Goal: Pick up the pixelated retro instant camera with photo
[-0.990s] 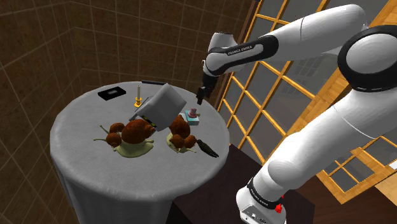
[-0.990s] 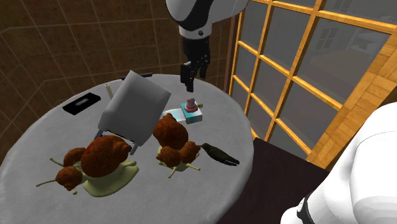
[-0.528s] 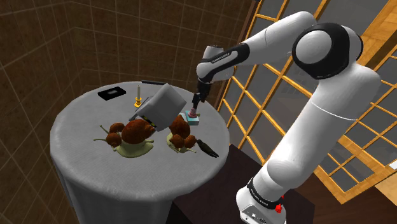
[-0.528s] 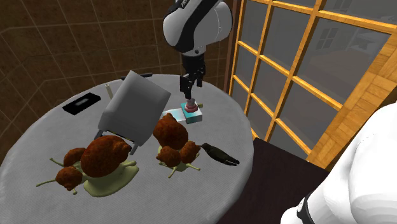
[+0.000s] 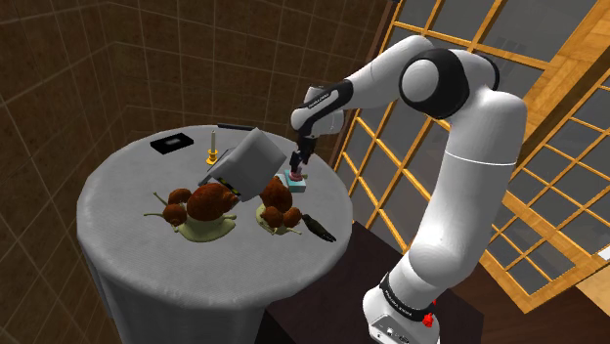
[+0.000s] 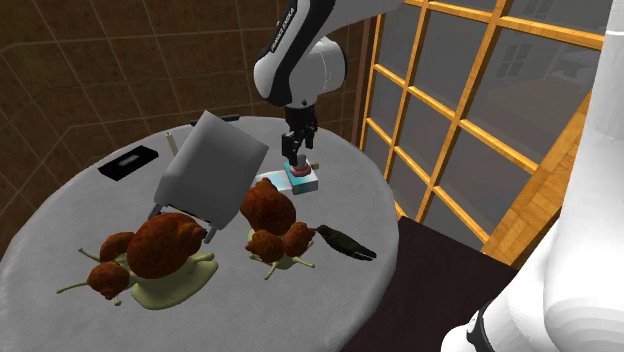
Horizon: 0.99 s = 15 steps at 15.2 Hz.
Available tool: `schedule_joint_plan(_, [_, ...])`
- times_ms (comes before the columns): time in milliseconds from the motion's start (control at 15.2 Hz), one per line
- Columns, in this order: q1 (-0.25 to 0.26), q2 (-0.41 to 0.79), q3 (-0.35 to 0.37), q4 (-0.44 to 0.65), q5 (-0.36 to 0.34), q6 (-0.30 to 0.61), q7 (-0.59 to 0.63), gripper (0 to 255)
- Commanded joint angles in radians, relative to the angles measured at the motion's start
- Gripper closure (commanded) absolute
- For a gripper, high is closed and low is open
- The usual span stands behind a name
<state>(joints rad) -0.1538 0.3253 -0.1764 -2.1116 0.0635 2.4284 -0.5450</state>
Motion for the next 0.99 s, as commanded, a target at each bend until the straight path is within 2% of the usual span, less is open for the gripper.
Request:
schedule_joint_plan(0, [-0.002, 0.022, 0.003, 0.001, 0.006, 0.021, -0.004, 0])
schedule_joint_plan(396, [-0.008, 0.070, 0.010, -0.002, 0.019, 0.071, -0.012, 0])
schedule_joint_plan(462, [-0.008, 0.070, 0.010, 0.000, 0.019, 0.069, -0.012, 255])
schedule_joint_plan(924, [-0.007, 0.069, 0.010, 0.000, 0.019, 0.069, -0.011, 255])
